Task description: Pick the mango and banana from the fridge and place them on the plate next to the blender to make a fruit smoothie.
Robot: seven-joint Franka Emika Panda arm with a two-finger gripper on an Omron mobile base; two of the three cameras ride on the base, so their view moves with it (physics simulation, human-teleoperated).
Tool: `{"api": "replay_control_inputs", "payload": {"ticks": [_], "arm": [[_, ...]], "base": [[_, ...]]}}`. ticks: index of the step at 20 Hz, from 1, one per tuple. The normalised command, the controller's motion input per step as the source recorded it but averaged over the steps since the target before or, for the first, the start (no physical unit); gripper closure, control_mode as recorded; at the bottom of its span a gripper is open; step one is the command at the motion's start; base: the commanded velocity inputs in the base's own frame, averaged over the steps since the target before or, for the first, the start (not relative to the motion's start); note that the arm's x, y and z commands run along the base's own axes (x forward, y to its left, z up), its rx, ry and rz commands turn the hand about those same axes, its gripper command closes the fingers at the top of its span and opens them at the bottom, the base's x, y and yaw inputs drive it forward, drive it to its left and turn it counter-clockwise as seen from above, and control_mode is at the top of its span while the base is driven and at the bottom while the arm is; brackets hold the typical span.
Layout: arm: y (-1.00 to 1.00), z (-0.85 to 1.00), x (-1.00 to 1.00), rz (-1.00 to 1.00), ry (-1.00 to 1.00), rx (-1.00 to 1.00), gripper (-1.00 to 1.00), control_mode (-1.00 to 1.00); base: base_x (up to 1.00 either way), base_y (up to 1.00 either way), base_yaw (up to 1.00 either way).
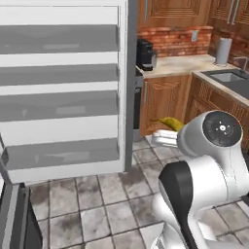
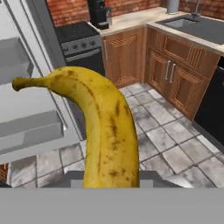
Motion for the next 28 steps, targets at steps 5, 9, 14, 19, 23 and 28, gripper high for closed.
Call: {"api": "replay_control_inputs", "payload": {"ticks": [5,9,14,19,23,28], "arm": [[0.0,0.0,0.0,0.0,0.0,0.0,1.0,1.0],[0.0,0.0,0.0,0.0,0.0,0.0,1.0,1.0],[0.0,0.0,0.0,0.0,0.0,0.0,1.0,1.0],[0.0,0.0,0.0,0.0,0.0,0.0,1.0,1.0],[0.0,0.0,0.0,0.0,0.0,0.0,1.0,1.0],[0.0,0.0,0.0,0.0,0.0,0.0,1.0,1.0]], "base": [[0.55,-0.75,-0.19],[0.84,-0.81,0.0],[0.73,-0.63,0.0],[0.72,-0.26,0.0],[0.33,-0.03,-0.18],[0.35,0.0,-0.25]]}}
